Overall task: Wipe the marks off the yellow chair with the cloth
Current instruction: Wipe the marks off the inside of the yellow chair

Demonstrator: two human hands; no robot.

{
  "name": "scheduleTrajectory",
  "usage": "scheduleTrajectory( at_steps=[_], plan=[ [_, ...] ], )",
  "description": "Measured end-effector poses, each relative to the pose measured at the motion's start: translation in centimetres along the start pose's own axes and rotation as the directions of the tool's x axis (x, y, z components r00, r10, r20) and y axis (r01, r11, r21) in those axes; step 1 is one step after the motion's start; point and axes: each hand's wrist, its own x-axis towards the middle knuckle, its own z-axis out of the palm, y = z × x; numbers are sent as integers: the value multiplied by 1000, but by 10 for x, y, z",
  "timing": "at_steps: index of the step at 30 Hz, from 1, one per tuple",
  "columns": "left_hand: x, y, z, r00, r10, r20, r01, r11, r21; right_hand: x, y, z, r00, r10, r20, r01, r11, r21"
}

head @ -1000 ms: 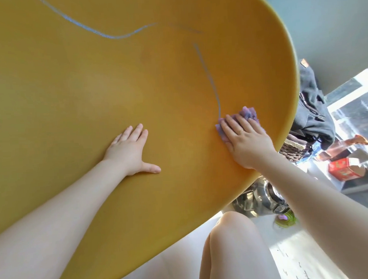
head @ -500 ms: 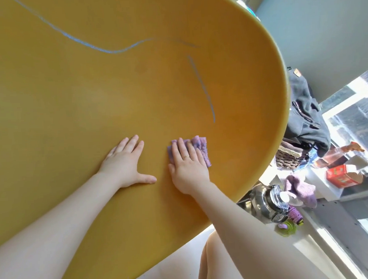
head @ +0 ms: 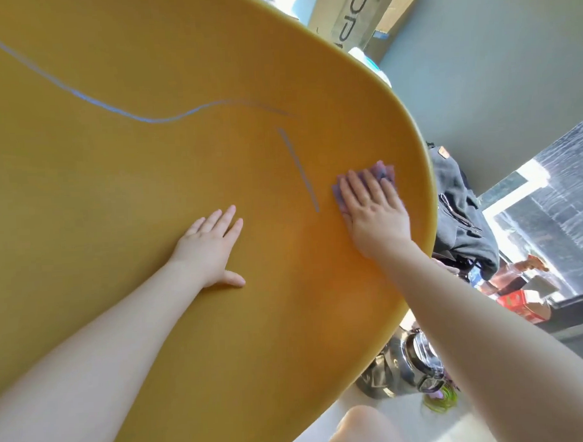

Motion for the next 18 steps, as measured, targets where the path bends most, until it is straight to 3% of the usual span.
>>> scheduleTrajectory(
  at_steps=[3, 5, 8, 13, 18],
  plan=[
    [18, 4, -10, 1000, 30, 1, -30, 994, 109, 19, 8, 0, 995, 79, -63, -78, 997, 26],
    [27, 4, -13, 1000, 1, 23, -4, 991, 136, 23, -1, 1, 995, 97, -16, -96, 993, 67],
    [35, -2, -11, 994, -65, 87, 58, 995, 77, 20, -28, 8, 995, 40, 91, -51, 991, 123],
    [37, -9, -8, 996, -35, 83, 39, 998, -48, 4, -100, 20, 975, -114, 189, 52, 950, 307],
    [38, -9, -9, 995, -41, 89, 48, 996, -71, -8, -132, 19, 959, -188, 212, 98, 922, 375]
  ],
)
